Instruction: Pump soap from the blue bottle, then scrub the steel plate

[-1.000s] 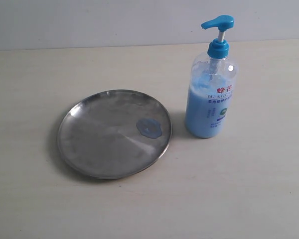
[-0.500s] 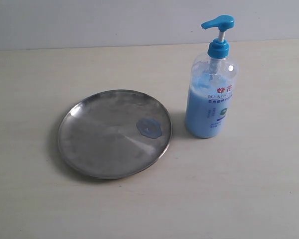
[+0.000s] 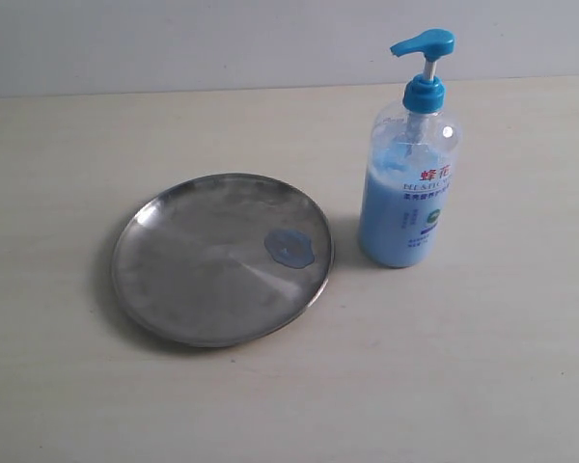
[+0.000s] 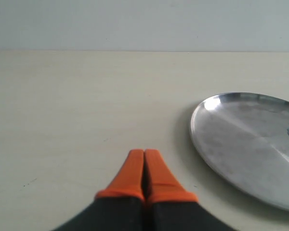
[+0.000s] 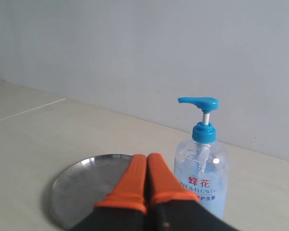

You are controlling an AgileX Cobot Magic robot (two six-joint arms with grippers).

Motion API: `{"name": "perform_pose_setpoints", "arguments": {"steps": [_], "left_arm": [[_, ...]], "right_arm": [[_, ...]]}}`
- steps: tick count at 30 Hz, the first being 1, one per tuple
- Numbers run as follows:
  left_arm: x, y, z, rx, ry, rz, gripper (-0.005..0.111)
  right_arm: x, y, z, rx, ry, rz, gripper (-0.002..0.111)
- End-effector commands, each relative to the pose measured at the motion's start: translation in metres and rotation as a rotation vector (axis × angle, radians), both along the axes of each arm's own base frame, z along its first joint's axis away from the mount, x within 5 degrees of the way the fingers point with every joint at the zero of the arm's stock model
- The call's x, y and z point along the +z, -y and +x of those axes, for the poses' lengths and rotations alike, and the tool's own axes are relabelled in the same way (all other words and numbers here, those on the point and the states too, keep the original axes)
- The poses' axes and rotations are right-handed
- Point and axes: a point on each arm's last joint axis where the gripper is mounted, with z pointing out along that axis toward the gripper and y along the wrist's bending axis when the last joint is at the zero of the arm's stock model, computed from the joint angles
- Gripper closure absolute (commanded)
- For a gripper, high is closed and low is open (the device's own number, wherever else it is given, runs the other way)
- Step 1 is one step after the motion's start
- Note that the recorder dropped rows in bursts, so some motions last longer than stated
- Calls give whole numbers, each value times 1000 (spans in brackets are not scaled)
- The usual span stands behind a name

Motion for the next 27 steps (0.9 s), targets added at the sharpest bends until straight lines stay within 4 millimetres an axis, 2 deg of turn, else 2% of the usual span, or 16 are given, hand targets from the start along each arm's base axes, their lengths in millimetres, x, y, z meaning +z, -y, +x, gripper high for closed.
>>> {"name": "perform_pose_setpoints", "arguments": {"steps": [1,6,12,27], "left_arm": [[0,0,0,3,11,-8,107],[0,0,0,3,11,-8,107],[0,0,0,3,11,-8,107],[0,0,0,3,11,-7,107]], "right_arm": [[-24,-5,9,-10,17,-26,108],[-50,-5,16,-73,-54,-57,108],[-70,-1,21,-189,-102,-65,108],[-91,14,24,-474,-155,-61,108]]}}
